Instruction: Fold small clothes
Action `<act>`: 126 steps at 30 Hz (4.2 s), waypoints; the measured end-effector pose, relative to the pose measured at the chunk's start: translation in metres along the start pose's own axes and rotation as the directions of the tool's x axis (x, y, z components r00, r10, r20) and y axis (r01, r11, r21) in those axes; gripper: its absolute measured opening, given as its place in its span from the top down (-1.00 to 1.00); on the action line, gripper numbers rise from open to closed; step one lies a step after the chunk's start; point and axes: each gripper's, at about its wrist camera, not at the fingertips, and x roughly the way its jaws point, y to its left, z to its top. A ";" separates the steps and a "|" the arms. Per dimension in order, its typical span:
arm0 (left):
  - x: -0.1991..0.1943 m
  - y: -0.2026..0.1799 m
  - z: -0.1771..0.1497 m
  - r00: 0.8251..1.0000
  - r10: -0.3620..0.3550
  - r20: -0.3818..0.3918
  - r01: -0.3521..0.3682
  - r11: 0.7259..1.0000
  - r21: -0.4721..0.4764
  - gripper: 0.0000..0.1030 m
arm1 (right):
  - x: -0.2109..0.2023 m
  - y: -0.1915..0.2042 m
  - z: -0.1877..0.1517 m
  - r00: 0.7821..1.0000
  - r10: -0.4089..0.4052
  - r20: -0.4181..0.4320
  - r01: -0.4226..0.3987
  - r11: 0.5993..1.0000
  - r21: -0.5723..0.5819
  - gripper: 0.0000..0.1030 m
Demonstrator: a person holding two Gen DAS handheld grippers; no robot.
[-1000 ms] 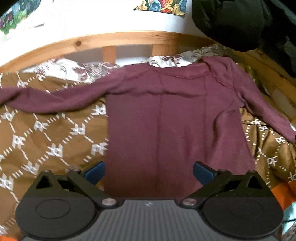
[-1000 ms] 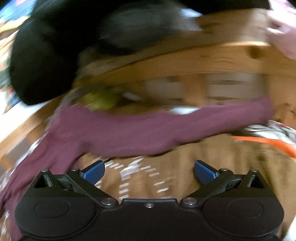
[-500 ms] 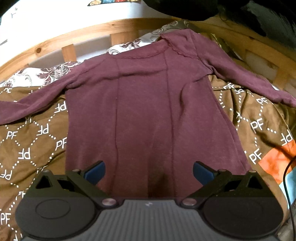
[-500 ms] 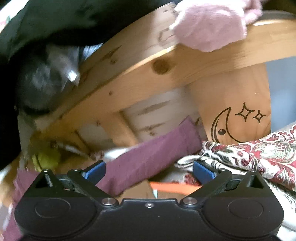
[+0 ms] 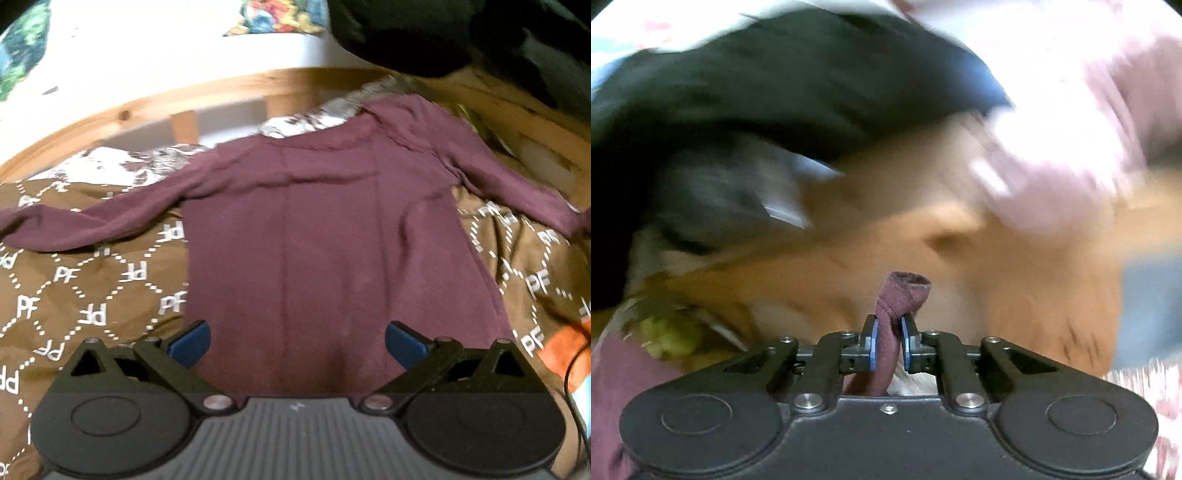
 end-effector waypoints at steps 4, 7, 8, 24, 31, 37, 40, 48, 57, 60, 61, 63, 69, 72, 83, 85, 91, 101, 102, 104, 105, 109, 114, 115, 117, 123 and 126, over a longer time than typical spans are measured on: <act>-0.007 0.021 0.003 0.999 0.023 0.036 -0.020 0.997 -0.076 -0.99 | -0.015 0.031 0.026 0.960 0.221 0.172 -0.172 0.950 -0.259 0.76; -0.013 0.038 0.005 0.994 0.081 0.071 -0.070 0.987 -0.148 -0.99 | -0.023 0.052 0.042 0.889 0.420 0.186 -0.322 0.858 -0.400 0.79; -0.016 0.045 0.006 0.991 0.102 0.081 -0.087 0.980 -0.180 -0.99 | -0.026 0.058 0.046 0.860 0.480 0.170 -0.375 0.823 -0.426 0.79; -0.032 0.115 -0.004 0.954 0.271 0.128 -0.190 0.878 -0.439 -0.99 | -0.139 0.070 0.026 0.323 0.885 -0.335 -0.813 0.078 -0.577 0.83; -0.030 0.098 -0.003 0.954 0.269 0.132 -0.198 0.895 -0.399 -0.99 | -0.148 0.009 0.044 0.229 0.831 -0.506 -0.850 -0.083 -0.520 0.32; -0.020 0.088 -0.002 0.959 0.262 0.103 -0.207 0.905 -0.373 -0.99 | -0.124 -0.025 0.075 0.147 0.804 -0.576 -0.893 -0.142 -0.426 -0.43; -0.006 0.079 -0.002 0.971 0.232 0.056 -0.199 0.917 -0.345 -0.99 | -0.103 -0.026 0.084 0.210 0.813 -0.544 -0.907 -0.045 -0.419 -0.52; 0.041 0.045 -0.011 0.973 0.195 -0.120 -0.216 0.956 -0.200 -0.99 | -0.001 -0.061 0.125 0.548 0.734 -0.403 -0.835 0.445 -0.324 -0.58; 0.060 0.032 -0.022 0.950 0.235 -0.206 -0.258 0.962 -0.092 -0.99 | 0.084 -0.091 0.138 0.664 0.660 -0.351 -0.738 0.654 -0.167 -0.17; 0.059 0.030 -0.021 0.949 0.238 -0.208 -0.260 0.962 -0.086 -0.98 | 0.100 -0.056 0.105 0.618 0.664 -0.421 -0.767 0.627 -0.137 0.07; 0.059 0.028 -0.021 0.949 0.240 -0.205 -0.261 0.962 -0.082 -0.98 | 0.102 -0.053 0.100 0.611 0.661 -0.436 -0.770 0.625 -0.131 0.34; 0.059 0.025 -0.020 0.950 0.244 -0.197 -0.262 0.962 -0.072 -0.98 | 0.106 -0.048 0.085 0.585 0.667 -0.461 -0.775 0.628 -0.075 0.63; 0.059 0.017 -0.019 0.958 0.224 -0.176 -0.234 0.972 -0.035 -0.98 | 0.108 -0.042 0.081 0.620 0.670 -0.409 -0.732 0.681 0.005 0.87; 0.063 0.018 -0.021 0.958 0.224 -0.179 -0.233 0.972 -0.033 -0.98 | 0.103 -0.042 0.080 0.620 0.661 -0.423 -0.731 0.682 -0.005 0.86; 0.036 0.070 -0.005 0.941 0.325 -0.096 -0.337 0.925 -0.173 -0.99 | 0.101 -0.031 0.051 0.632 0.636 -0.443 -0.711 0.703 -0.007 0.48; 0.031 0.092 -0.002 0.921 0.379 -0.085 -0.388 0.905 -0.176 -0.99 | 0.096 -0.031 0.047 0.637 0.639 -0.431 -0.714 0.700 -0.018 0.06; 0.010 0.179 0.007 0.782 0.623 -0.025 -0.621 0.776 -0.114 -0.99 | 0.075 -0.028 0.047 0.646 0.669 -0.368 -0.728 0.685 -0.032 -0.69; -0.031 0.313 0.029 0.905 0.420 0.070 -0.277 0.707 -0.651 -0.98 | 0.043 -0.017 0.034 0.638 0.701 -0.319 -0.753 0.655 -0.068 -0.99; -0.030 0.316 0.031 0.908 0.411 0.081 -0.255 0.694 -0.673 -0.98 | 0.040 -0.016 0.031 0.636 0.700 -0.325 -0.754 0.653 -0.070 -0.99; -0.028 0.325 0.040 0.913 0.396 0.096 -0.213 0.664 -0.716 -0.98 | 0.036 -0.014 0.027 0.631 0.697 -0.340 -0.757 0.649 -0.075 -0.99; -0.026 0.329 0.043 0.911 0.402 0.092 -0.208 0.642 -0.738 -0.97 | 0.034 -0.013 0.024 0.626 0.698 -0.348 -0.761 0.645 -0.077 -0.99; -0.016 0.353 0.055 0.904 0.427 0.013 -0.232 0.518 -0.824 -0.78 | 0.027 -0.006 0.015 0.615 0.695 -0.372 -0.771 0.629 -0.099 -0.99; -0.004 0.375 0.056 0.912 0.402 -0.085 -0.261 0.406 -0.876 0.45 | 0.022 -0.001 0.009 0.611 0.690 -0.388 -0.773 0.625 -0.108 -0.99; -0.003 0.377 0.053 0.920 0.382 -0.093 -0.251 0.389 -0.886 0.80 | 0.021 0.000 0.008 0.613 0.688 -0.389 -0.772 0.626 -0.109 -0.99; -0.008 0.376 0.042 0.926 0.372 -0.065 -0.212 0.369 -0.905 0.86 | 0.021 -0.001 0.008 0.613 0.688 -0.388 -0.772 0.627 -0.108 -0.99; -0.042 0.356 0.038 0.923 0.382 0.035 -0.194 0.542 -0.818 0.91 | 0.019 -0.002 0.009 0.617 0.687 -0.384 -0.769 0.630 -0.108 -0.99; -0.064 0.346 0.028 0.924 0.380 0.045 -0.211 0.604 -0.768 0.91 | 0.019 -0.002 0.010 0.618 0.688 -0.382 -0.769 0.631 -0.108 -0.99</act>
